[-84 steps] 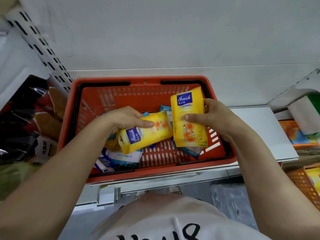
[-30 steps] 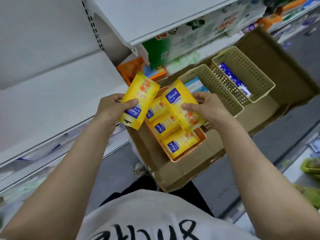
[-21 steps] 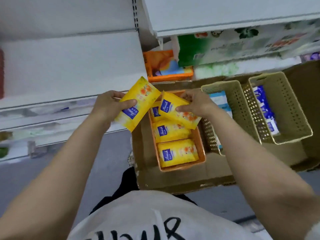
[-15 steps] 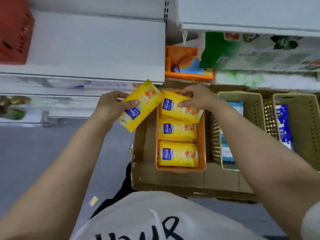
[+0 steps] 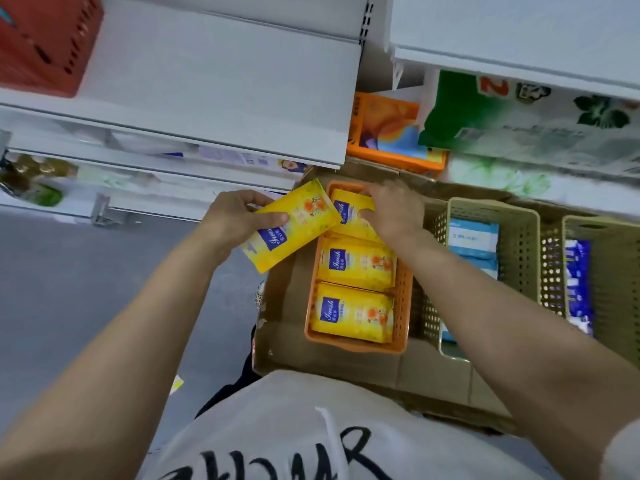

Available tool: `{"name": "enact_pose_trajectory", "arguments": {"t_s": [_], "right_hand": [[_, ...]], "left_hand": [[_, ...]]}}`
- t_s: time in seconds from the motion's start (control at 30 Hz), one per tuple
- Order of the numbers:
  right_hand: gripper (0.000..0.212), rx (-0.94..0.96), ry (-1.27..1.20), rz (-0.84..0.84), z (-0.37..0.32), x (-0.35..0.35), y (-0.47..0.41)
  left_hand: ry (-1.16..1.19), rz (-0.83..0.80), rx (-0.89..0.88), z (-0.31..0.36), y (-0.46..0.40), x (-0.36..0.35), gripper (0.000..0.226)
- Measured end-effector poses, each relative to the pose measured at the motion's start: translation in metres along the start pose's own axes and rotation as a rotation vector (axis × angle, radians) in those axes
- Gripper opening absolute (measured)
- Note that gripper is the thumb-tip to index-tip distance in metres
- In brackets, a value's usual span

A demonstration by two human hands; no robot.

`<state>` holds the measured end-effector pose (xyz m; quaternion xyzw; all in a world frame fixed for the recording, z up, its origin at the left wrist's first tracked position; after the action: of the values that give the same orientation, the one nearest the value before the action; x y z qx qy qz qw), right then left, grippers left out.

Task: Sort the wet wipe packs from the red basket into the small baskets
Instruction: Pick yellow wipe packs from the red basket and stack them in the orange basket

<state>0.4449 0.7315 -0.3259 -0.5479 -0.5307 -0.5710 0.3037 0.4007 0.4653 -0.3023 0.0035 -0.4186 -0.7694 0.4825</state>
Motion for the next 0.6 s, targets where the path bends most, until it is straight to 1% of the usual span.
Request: {"name": "enact_pose_trajectory", "arguments": {"t_s": [0.03, 0.07, 0.1, 0.13, 0.17, 0.2, 0.23, 0.27, 0.3, 0.33, 0.37, 0.4, 0.43, 0.47, 0.53, 0.57, 0.6], "right_hand": [[0.040, -0.016, -0.034, 0.082, 0.000, 0.004, 0.004], [0.037, -0.044, -0.153, 0.147, 0.001, 0.010, 0.007], [0.033, -0.074, -0.358, 0.167, 0.004, 0.016, 0.009], [0.030, -0.090, -0.604, 0.131, 0.006, 0.019, 0.010], [0.029, -0.070, -0.826, 0.024, 0.001, 0.021, 0.011], [0.030, -0.007, -0.977, -0.132, -0.009, 0.023, 0.014], [0.034, 0.074, -1.037, -0.303, -0.021, 0.024, 0.021], [0.039, 0.136, -1.007, -0.454, -0.029, 0.024, 0.029], [0.043, 0.162, -0.922, -0.556, -0.032, 0.023, 0.036], [0.043, 0.159, -0.841, -0.601, -0.028, 0.021, 0.040], [0.039, 0.135, -0.801, -0.603, -0.020, 0.021, 0.041], [0.035, 0.099, -0.796, -0.581, -0.009, 0.022, 0.041], [0.033, 0.056, -0.791, -0.549, 0.003, 0.022, 0.040], [0.032, 0.008, -0.774, -0.514, 0.015, 0.021, 0.040], [0.036, -0.073, -0.729, -0.452, 0.035, 0.019, 0.042], [0.039, -0.096, -0.717, -0.429, 0.040, 0.017, 0.042], [0.040, -0.108, -0.712, -0.411, 0.042, 0.013, 0.042]], "left_hand": [[-0.030, -0.024, -0.008, 0.002, -0.001, -0.003, 0.038], [-0.071, -0.056, -0.019, 0.005, -0.003, -0.007, 0.035], [-0.118, -0.103, -0.035, 0.009, -0.005, -0.013, 0.034], [-0.158, -0.160, -0.053, 0.013, -0.007, -0.020, 0.034], [-0.191, -0.221, -0.076, 0.018, -0.008, -0.029, 0.033], [-0.217, -0.281, -0.102, 0.025, -0.008, -0.038, 0.034], [-0.240, -0.335, -0.130, 0.032, -0.008, -0.047, 0.036], [-0.264, -0.386, -0.158, 0.039, -0.007, -0.056, 0.039], [-0.286, -0.434, -0.183, 0.044, -0.005, -0.065, 0.042], [-0.296, -0.480, -0.197, 0.048, -0.005, -0.074, 0.044], [-0.284, -0.507, -0.196, 0.048, -0.006, -0.081, 0.043], [-0.244, -0.494, -0.190, 0.048, -0.007, -0.087, 0.042], [-0.194, -0.417, -0.186, 0.047, -0.011, -0.088, 0.041], [-0.159, -0.282, -0.182, 0.044, -0.016, -0.085, 0.041], [-0.140, 0.039, -0.170, 0.034, -0.019, -0.070, 0.042], [-0.139, 0.137, -0.154, 0.027, -0.016, -0.064, 0.042], [-0.128, 0.170, -0.139, 0.018, -0.015, -0.063, 0.040]]}}
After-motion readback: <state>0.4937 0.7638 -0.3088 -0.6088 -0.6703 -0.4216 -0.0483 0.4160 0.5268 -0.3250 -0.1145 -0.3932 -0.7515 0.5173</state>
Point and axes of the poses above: each hand's wrist, its own y-axis away from the middle knuckle, its own x-axis out of the back of the hand, z = x × y, the point moved 7 cm from there along -y, towards the middle knuckle, and after that the axes turned 8 degrees about -y, right-handed, at the moved point
